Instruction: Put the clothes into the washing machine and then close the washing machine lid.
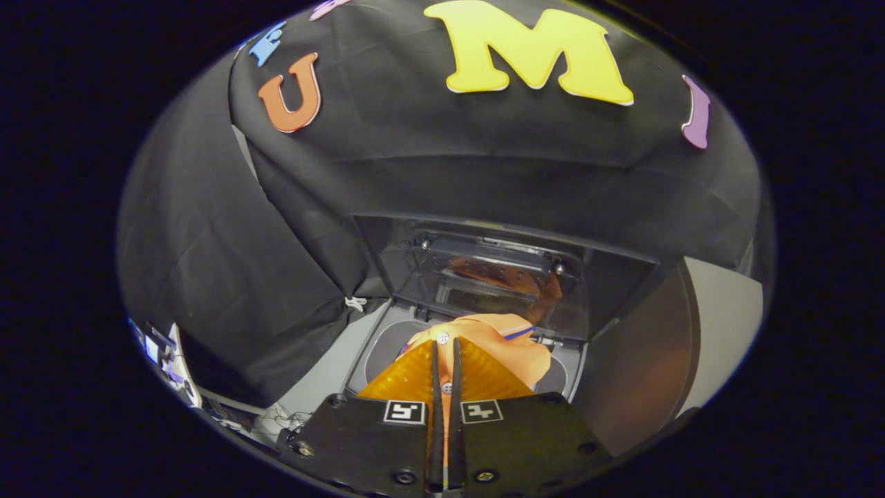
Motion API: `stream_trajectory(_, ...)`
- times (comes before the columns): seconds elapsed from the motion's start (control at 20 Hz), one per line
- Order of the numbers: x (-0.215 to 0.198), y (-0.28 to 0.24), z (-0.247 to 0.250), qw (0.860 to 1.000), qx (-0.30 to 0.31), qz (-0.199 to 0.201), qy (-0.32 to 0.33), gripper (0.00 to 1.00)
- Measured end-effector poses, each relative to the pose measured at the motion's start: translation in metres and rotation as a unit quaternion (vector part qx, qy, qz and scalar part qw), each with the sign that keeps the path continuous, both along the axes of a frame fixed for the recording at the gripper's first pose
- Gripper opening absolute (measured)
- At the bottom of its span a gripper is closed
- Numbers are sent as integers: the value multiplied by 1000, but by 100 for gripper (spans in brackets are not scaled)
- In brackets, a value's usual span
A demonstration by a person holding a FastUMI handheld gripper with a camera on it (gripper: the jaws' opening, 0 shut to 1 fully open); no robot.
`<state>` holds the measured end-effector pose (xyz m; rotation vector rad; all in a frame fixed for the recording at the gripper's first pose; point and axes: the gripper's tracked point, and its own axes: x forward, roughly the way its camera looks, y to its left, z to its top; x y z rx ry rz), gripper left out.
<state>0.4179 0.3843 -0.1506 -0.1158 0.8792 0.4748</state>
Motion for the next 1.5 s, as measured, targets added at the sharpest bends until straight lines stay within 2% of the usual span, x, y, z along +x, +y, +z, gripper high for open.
stream_trajectory(0.25, 4, -5, -42, 1000, 4, -20, 23, 6)
stream_trajectory(0.65, 12, 0, -108, 994, 36, -79, 61, 6)
stream_trajectory(0.85, 19, 0, -131, 993, 31, -99, 58, 6)
stream_trajectory(1.1, 20, -11, -163, 987, 6, -137, 88, 6)
stream_trajectory(1.5, 20, -12, -182, 984, 14, -149, 100, 7)
